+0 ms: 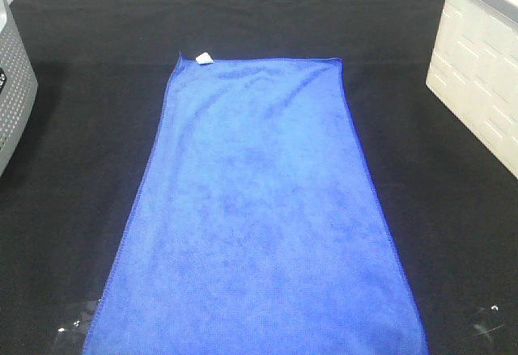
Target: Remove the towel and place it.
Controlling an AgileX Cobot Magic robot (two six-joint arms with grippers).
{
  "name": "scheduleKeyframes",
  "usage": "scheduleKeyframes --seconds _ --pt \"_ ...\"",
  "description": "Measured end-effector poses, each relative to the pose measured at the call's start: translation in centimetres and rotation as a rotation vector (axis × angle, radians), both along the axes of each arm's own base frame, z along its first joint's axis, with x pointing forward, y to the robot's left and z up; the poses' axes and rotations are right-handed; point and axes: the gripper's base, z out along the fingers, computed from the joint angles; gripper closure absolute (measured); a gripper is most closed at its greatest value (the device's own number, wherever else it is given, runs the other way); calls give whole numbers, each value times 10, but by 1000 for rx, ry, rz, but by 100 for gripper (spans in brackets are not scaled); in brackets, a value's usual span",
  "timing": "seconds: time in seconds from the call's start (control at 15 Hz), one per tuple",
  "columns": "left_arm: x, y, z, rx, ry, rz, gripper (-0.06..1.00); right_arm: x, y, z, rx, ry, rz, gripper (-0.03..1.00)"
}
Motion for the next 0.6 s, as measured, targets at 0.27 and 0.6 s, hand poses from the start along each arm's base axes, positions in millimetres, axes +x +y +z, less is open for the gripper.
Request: scheduleKeyframes --seconds 0.27,0.6 --pt "-34 3 -30 18 -117 -12 23 -18 -3 -33 -67 -57 28 21" --pt "-36 1 -65 30 -112 -47 23 -12 -2 -77 -118 19 72 21"
